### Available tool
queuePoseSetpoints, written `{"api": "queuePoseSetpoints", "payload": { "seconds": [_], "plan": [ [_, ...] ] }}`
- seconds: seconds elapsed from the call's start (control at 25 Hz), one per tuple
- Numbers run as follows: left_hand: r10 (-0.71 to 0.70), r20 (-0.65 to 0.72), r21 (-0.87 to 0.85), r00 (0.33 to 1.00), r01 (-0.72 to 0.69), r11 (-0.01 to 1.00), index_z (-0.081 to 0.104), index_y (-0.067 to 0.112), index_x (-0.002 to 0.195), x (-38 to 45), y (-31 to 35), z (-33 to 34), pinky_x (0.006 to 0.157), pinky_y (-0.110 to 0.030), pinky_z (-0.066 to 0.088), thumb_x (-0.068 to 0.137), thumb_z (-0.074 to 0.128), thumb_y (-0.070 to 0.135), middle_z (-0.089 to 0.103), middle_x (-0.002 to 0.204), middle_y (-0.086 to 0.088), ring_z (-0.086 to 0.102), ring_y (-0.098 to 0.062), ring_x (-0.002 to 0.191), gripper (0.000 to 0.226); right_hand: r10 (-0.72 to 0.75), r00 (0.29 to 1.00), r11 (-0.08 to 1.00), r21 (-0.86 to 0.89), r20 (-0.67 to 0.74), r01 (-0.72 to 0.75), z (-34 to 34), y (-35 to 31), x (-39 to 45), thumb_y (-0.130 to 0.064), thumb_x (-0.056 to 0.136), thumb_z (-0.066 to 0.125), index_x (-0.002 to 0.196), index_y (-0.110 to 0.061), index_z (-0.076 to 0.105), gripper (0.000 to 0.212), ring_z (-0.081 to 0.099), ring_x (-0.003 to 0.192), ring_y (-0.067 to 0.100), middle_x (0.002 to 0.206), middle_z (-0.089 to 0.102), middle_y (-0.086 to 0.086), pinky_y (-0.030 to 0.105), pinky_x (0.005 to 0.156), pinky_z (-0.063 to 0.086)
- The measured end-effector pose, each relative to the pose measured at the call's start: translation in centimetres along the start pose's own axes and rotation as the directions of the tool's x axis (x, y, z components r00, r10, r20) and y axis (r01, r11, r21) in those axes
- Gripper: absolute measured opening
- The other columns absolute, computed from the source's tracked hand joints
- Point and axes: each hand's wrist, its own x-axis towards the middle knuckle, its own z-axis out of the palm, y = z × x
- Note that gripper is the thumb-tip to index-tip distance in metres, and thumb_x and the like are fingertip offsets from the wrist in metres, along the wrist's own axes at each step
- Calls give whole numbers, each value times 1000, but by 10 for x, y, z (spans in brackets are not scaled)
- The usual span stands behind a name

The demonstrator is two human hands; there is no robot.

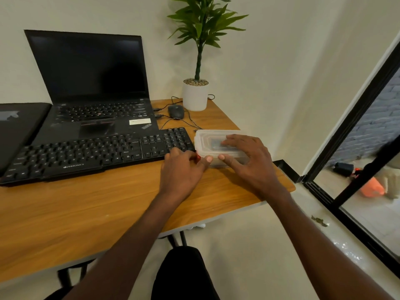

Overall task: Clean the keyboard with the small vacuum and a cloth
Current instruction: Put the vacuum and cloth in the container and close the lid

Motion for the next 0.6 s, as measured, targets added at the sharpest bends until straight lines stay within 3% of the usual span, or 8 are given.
{"api": "queuePoseSetpoints", "payload": {
  "seconds": [0.16, 0.32, 0.4, 0.48, 0.6],
  "plan": [
    [-12, 57, -329, 998, 30, 944, 74, 27, 117, -3, -2, -7, 89, -47, 59, 84, 64, 76, 71, 101, 13, 66, -5, 94, 60, 101, 992, 981, 175, -76, -87, -4, -2, -1, -56, 96, 60, 120, -36, 68, 33, 51, 126, 7, 131, 63, -21, 52, 103, 47],
    [-57, 58, -501, 997, 78, 862, 70, 25, 121, -7, 0, -11, 92, -45, 61, 80, 70, 75, 73, 107, 10, 69, -9, 101, 65, 107, 990, 979, 185, -88, -89, -6, -3, -1, -47, 98, 64, 119, -33, 68, 25, 51, 124, 7, 129, 63, -20, 39, 100, 50],
    [-68, 41, -597, 997, 78, 798, 66, 22, 127, -7, 1, -12, 91, -42, 62, 89, 79, 55, 71, 111, 4, 70, -16, 104, 52, 62, 994, 992, 113, -87, -52, -5, -4, -1, -41, 98, 66, 116, -31, 68, 21, 50, 119, 5, 126, 63, -20, 34, 95, 49],
    [-36, -4, -644, 999, 25, 764, 66, 21, 129, -8, 1, -13, 88, -35, 62, 91, 81, 41, 70, 115, 0, 68, -22, 105, 46, 31, 996, 997, 67, -83, -26, -5, -5, -1, -37, 97, 67, 114, -29, 68, 18, 49, 116, 6, 124, 64, -18, 32, 91, 48],
    [54, -56, -598, 997, -77, 797, 67, 26, 135, -11, -1, -13, 89, -32, 59, 93, 79, 35, 68, 121, 3, 63, -18, 104, 45, 25, 997, 997, 68, -78, -19, -4, -3, 1, -38, 96, 68, 113, -28, 70, 19, 49, 118, 8, 124, 64, -17, 34, 93, 47]
  ]
}}
